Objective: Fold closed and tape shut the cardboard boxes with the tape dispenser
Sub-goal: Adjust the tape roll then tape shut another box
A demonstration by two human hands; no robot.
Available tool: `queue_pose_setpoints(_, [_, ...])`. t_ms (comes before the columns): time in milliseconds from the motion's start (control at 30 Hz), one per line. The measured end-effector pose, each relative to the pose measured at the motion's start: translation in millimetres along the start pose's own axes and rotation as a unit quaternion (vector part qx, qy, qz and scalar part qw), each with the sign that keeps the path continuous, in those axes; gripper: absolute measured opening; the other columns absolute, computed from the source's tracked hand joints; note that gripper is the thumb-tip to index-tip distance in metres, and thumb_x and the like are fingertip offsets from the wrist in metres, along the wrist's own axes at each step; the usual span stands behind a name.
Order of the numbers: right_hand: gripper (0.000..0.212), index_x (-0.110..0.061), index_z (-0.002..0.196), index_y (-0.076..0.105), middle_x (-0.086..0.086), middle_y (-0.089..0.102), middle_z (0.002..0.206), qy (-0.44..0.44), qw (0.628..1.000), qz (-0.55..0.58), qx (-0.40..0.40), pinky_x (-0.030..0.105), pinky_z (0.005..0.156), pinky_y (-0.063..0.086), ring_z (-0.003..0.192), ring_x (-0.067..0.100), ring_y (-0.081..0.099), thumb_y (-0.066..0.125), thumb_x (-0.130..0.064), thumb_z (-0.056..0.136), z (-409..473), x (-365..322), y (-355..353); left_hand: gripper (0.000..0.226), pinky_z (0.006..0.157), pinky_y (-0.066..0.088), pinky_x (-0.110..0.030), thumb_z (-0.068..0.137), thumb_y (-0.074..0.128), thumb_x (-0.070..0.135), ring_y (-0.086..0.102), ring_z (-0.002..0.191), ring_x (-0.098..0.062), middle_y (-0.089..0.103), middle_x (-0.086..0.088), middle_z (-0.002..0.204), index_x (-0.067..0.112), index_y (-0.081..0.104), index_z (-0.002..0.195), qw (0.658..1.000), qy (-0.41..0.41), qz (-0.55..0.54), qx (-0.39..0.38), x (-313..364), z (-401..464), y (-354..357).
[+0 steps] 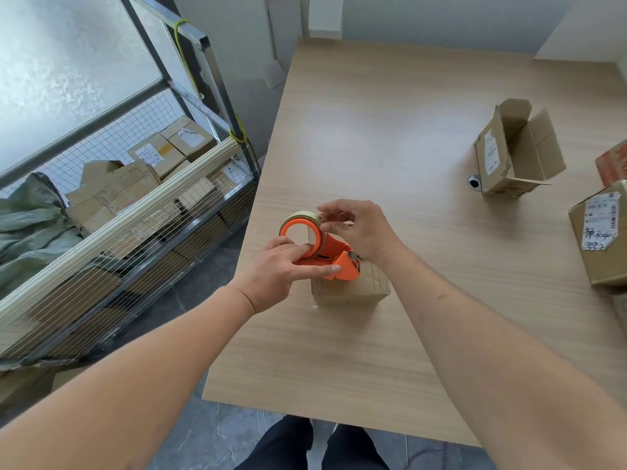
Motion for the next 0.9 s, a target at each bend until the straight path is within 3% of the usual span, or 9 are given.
queue_pose_setpoints(167, [0.015, -0.01, 0.095, 0.079, 0.003, 0.078, 0.094, 0.04, 0.997, 0.072, 0.004, 0.032, 0.088, 0.061, 0.09, 0.014, 0.075, 0.077, 0.002, 0.086, 2, 2, 1, 0.084, 0.104, 0.041, -0.049, 0.086, 0.059, -0.016, 0.063, 0.105, -0.031, 0.062, -0.011, 0.124, 0.044, 0.054, 0.144, 1.0, 0.002, 0.008, -0.003, 6, -2, -3])
queue_pose_setpoints(300, [0.022, -0.016, 0.085, 0.076, 0.005, 0.077, 0.091, 0.054, 0.995, 0.085, 0.016, 0.035, 0.083, 0.063, 0.087, 0.016, 0.075, 0.071, 0.005, 0.09, 2, 1, 3, 0.084, 0.103, 0.042, -0.047, 0.085, 0.06, -0.018, 0.062, 0.1, -0.031, 0.062, -0.012, 0.12, 0.042, 0.056, 0.143, 1.0, 0.001, 0.02, 0.011, 11, 0, -8])
queue_pose_setpoints(400, [0.01, -0.006, 0.088, 0.073, 0.005, 0.075, 0.091, 0.078, 0.993, 0.078, 0.04, 0.038, 0.083, 0.063, 0.089, 0.02, 0.074, 0.068, 0.0, 0.094, -1, 0, 4, 0.089, 0.104, 0.04, -0.044, 0.086, 0.054, -0.017, 0.06, 0.101, -0.03, 0.059, -0.008, 0.12, 0.044, 0.044, 0.151, 1.0, 0.002, 0.025, 0.01, 11, 3, -13])
queue_pose_setpoints(500, [0.007, 0.002, 0.093, 0.07, 0.013, 0.075, 0.095, 0.134, 0.979, 0.146, 0.049, 0.036, 0.077, 0.064, 0.086, 0.025, 0.076, 0.065, -0.001, 0.097, -6, -1, -2, 0.091, 0.105, 0.04, -0.044, 0.09, 0.051, -0.012, 0.055, 0.107, -0.028, 0.057, -0.006, 0.124, 0.046, 0.03, 0.157, 0.999, 0.019, 0.043, -0.001, 8, -3, -23])
queue_pose_setpoints(600, [0.013, 0.009, 0.099, 0.065, 0.017, 0.07, 0.094, 0.177, 0.96, 0.209, 0.06, 0.037, 0.077, 0.064, 0.085, 0.027, 0.074, 0.06, -0.002, 0.101, -16, -1, -15, 0.089, 0.095, 0.045, -0.046, 0.091, 0.053, -0.009, 0.053, 0.089, -0.022, 0.054, -0.002, 0.111, 0.04, 0.023, 0.16, 1.0, -0.016, 0.021, 0.003, 2, -13, -32])
queue_pose_setpoints(700, [0.013, 0.007, 0.1, 0.065, 0.015, 0.07, 0.093, 0.171, 0.959, 0.217, 0.057, 0.034, 0.076, 0.063, 0.083, 0.024, 0.073, 0.059, -0.004, 0.101, -26, -2, -22, 0.084, 0.095, 0.043, -0.043, 0.094, 0.051, -0.002, 0.051, 0.086, -0.021, 0.05, 0.0, 0.107, 0.038, 0.02, 0.161, 0.999, -0.023, 0.025, 0.0, 1, -21, -38])
queue_pose_setpoints(900, [0.012, 0.0, 0.099, 0.066, 0.012, 0.067, 0.089, 0.204, 0.93, 0.292, 0.092, 0.022, 0.061, 0.056, 0.068, 0.011, 0.069, 0.06, -0.01, 0.102, -45, 2, -18, 0.073, 0.089, 0.037, -0.031, 0.096, 0.05, 0.02, 0.046, 0.087, -0.016, 0.053, 0.003, 0.103, 0.037, 0.02, 0.161, 0.997, -0.051, -0.048, 0.019, 16, -8, -45])
Point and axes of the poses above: each hand's wrist, its own z-axis towards the middle knuckle, its own y-axis out of the palm, x = y × z, the point moved 1 cm from there along z, towards the middle knuckle
